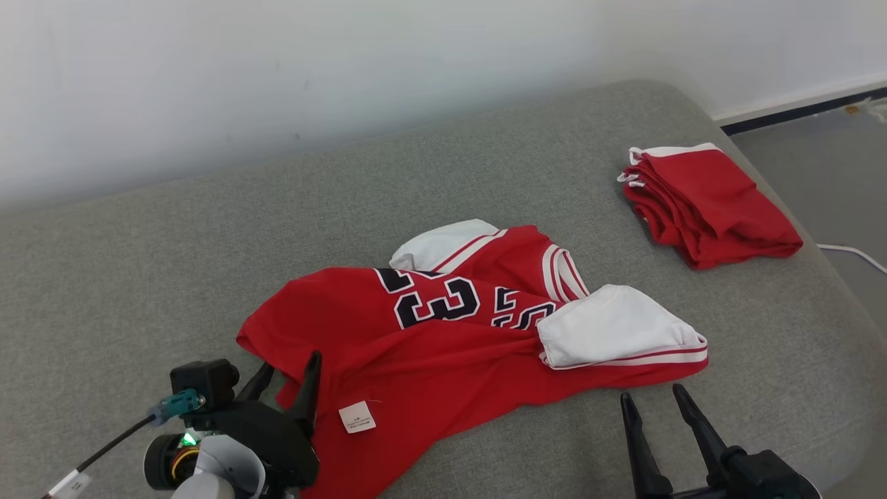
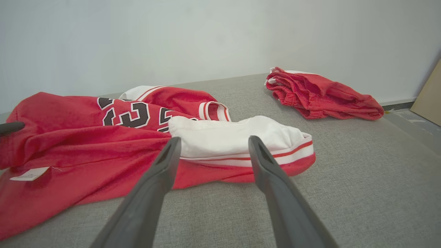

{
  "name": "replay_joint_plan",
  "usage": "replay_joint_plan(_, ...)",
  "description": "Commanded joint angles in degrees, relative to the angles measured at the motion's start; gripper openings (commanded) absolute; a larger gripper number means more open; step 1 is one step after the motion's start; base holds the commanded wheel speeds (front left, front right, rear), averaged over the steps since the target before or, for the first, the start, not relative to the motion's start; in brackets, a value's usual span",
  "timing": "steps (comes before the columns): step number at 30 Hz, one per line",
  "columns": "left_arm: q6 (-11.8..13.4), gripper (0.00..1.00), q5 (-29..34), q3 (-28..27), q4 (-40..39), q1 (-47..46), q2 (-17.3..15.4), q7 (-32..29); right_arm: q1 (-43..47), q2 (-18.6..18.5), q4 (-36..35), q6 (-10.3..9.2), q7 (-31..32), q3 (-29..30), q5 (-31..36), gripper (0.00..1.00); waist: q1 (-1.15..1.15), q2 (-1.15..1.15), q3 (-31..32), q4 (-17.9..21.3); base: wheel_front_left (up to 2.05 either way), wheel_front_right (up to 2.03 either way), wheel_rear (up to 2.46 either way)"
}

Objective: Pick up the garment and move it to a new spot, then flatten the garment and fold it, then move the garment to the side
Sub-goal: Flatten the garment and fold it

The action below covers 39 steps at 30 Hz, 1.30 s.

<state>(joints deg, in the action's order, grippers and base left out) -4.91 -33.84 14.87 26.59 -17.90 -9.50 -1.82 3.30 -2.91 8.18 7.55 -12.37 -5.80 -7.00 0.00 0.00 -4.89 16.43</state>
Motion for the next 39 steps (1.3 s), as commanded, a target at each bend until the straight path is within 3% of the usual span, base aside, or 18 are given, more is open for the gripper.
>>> replay_joint_plan(1, 0.27, 1.0, 0.05, -0.2, 0.22, -0.7, -0.51, -0.32, -0.72, 0.02, 0.1, -0.15, -0.35, 0.01, -0.41, 1.0, 0.0, 0.0, -1.01, 0.73, 0.0, 0.0, 0.0)
replay_joint_plan(9, 1.21, 1.0, -0.26, -1.05, -0.07, -1.7, -1.18, 0.74, -1.04, 0.01, 0.44, -0.15, -0.73, -0.08, -0.97, 1.0, 0.0, 0.0, -1.44, 0.4, 0.0, 0.0, 0.0)
replay_joint_plan(11, 1.34, 0.59, -0.01, -1.16, -0.07, -1.99, -1.39, 1.1, -1.19, 0.01, 0.54, -0.15, -0.7, -0.16, -1.04, 1.0, 0.0, 0.0, -1.51, 0.2, 0.0, 0.0, 0.0)
replay_joint_plan(13, 1.29, 0.0, 0.0, -1.15, -0.07, -2.37, -1.56, 1.25, -1.34, 0.01, 0.58, -0.15, -0.67, -0.25, -1.06, 1.0, 0.0, 0.0, -1.63, 0.04, 0.0, 0.0, 0.0)
replay_joint_plan(23, 2.38, 0.0, 1.23, -2.02, 0.26, -5.76, -3.21, 3.64, -2.16, 0.02, 0.2, -0.15, -0.72, -0.71, -1.71, 1.0, 0.0, 0.0, -3.6, -0.08, 0.0, 0.0, 0.0)
replay_joint_plan(39, 2.75, 0.0, 8.38, -1.5, 5.83, -20.03, -11.42, 8.71, -5.47, 0.03, -0.71, -0.15, -1.39, -3.09, -1.22, 1.0, 0.0, 0.0, -12.16, 1.61, 0.0, 0.0, 0.0)
